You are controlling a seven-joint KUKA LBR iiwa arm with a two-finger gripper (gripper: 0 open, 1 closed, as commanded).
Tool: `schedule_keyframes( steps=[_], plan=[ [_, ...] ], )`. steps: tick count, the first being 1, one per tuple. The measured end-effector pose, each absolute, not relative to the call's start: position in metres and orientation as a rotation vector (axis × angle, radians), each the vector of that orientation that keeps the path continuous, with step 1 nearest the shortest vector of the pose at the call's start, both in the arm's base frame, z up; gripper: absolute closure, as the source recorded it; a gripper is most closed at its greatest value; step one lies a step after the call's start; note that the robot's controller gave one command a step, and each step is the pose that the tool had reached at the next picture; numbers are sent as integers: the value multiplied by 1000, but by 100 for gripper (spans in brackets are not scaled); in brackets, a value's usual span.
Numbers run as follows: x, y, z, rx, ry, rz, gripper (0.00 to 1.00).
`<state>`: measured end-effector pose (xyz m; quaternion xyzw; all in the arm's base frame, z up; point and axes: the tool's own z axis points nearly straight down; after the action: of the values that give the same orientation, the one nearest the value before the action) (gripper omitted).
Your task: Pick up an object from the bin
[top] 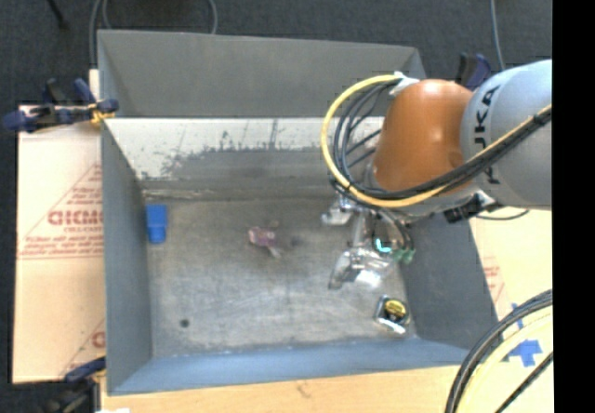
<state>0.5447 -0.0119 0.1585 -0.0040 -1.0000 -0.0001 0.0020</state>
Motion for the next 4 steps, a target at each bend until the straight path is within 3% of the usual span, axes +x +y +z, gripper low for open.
schedule_keyframes(
  steps=[1,2,3,4],
  plan=[
    [575,30,85,-196,-3143,0,0],
    [595,54,102,-330,-3130,-3,0],
    [602,33,101,-650,-3079,-1,0],
    [640,27,77,-861,-3014,-3,0]
  ],
)
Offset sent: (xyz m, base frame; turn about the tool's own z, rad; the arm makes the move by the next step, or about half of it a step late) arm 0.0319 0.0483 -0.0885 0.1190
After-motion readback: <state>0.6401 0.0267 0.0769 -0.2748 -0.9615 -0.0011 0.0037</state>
